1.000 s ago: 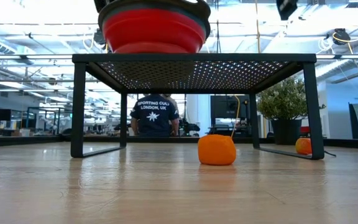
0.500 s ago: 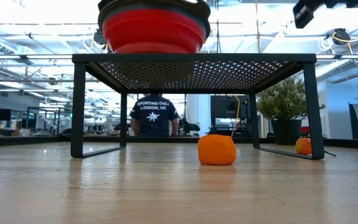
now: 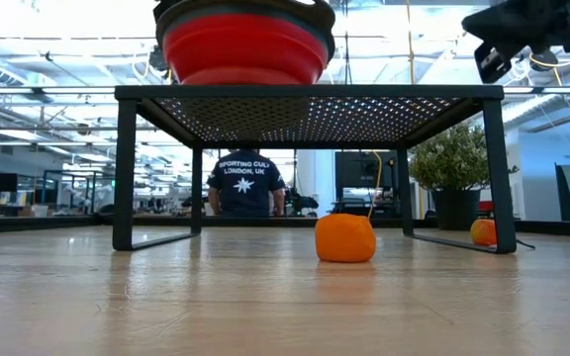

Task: Pick & Place Fruit
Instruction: Put the peach into the red colander on the shelf

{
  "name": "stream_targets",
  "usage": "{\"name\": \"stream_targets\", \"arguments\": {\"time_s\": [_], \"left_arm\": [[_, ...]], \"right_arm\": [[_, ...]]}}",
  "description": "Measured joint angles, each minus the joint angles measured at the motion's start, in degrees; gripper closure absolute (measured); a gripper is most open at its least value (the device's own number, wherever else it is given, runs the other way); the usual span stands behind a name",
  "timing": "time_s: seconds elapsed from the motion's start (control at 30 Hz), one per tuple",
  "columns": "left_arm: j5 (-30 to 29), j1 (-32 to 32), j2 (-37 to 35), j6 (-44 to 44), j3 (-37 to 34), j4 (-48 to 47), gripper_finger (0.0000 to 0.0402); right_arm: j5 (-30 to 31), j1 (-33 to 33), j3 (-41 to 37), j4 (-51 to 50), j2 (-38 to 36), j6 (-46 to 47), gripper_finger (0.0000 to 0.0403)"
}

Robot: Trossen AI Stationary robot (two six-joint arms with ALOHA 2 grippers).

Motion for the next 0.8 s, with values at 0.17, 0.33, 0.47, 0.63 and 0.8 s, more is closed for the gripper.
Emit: {"name": "stream_targets", "arguments": {"time_s": [0.17,0.33,0.47,0.63,0.8], "left_arm": [[-2.8,0.0,0.0,0.4,0.0,-2.5,0.0402],[-1.7,0.0,0.0,0.4,0.0,-4.1,0.0402],[-0.3,-0.1,0.0,0.3,0.0,-4.1,0.0402],[-0.3,-0.1,0.0,0.2,0.0,-4.6,0.0402],[-0.3,-0.1,0.0,1.0,0.0,-5.1,0.0402]], "right_arm": [[0.0,0.0,-0.3,0.0,0.0,1.1,0.0403],[0.0,0.0,-0.3,0.2,0.0,1.1,0.0403],[0.0,0.0,-0.3,0.2,0.0,1.1,0.0403],[0.0,0.0,-0.3,0.2,0.0,1.1,0.0403],[0.0,0.0,-0.3,0.2,0.0,1.1,0.0403]]}}
